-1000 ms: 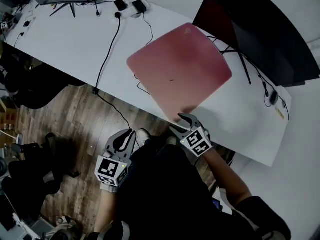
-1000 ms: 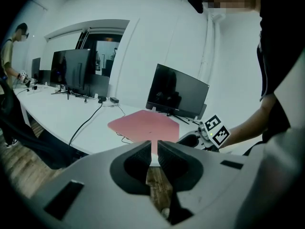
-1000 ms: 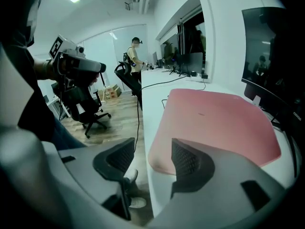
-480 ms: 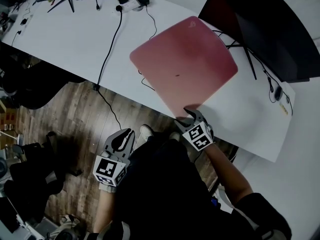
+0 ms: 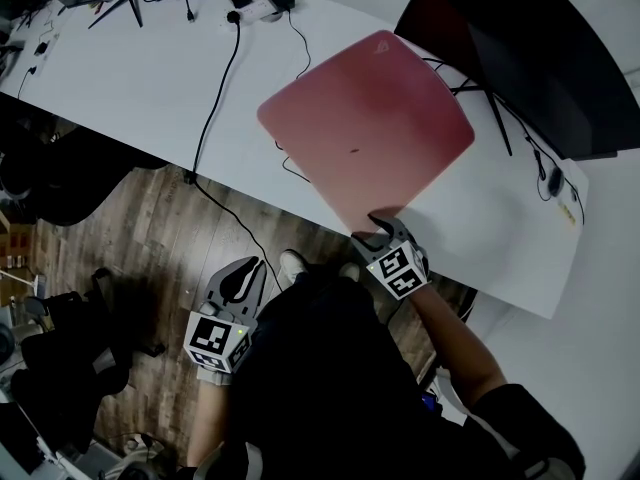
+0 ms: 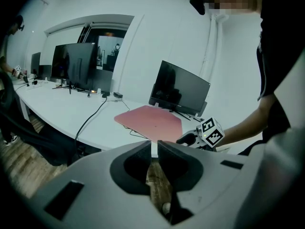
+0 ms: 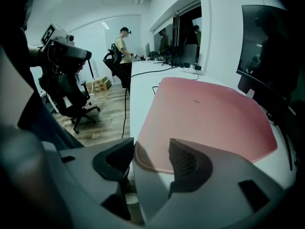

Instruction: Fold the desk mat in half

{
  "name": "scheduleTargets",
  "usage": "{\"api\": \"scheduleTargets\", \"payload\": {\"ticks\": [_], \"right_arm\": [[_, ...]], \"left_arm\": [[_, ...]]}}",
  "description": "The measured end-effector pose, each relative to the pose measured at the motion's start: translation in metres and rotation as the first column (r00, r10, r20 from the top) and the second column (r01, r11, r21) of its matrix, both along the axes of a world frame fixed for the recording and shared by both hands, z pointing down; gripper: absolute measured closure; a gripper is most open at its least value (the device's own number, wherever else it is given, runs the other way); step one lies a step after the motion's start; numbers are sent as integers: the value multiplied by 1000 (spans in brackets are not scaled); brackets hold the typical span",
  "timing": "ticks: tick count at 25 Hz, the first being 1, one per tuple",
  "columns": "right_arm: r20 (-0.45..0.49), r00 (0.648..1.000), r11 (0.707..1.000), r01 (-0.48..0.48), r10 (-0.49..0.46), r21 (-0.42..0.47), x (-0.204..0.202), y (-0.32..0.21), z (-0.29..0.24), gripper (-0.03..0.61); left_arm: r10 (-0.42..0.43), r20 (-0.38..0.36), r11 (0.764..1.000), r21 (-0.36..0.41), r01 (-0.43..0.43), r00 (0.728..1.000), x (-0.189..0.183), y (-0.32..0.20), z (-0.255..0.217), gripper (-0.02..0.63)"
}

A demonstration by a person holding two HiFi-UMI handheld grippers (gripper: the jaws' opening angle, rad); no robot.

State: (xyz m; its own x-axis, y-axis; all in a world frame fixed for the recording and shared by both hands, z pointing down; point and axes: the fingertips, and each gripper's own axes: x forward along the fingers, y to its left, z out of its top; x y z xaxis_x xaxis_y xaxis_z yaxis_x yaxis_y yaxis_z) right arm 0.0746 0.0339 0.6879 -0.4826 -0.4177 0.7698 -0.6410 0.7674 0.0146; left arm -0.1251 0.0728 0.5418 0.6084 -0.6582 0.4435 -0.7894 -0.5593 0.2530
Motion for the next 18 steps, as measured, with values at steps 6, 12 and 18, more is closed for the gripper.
{"api": "scheduleTargets", "payload": {"ticks": [6,12,18], "right_arm": [[-16,1000,1000,-2,2,-14,0,0,0,358],[-68,997,1000,20,-21,-5,4,-4,-2,432],[-48,999,1000,14,-16,-24,7,-6,-10,475]], "left_arm": [[15,-3,1000,-2,-15,1000,3,1,0,584],[28,-5,1000,-2,-28,1000,8,3,-1,584],[39,1,999,-11,-39,999,12,1,-6,584]]}}
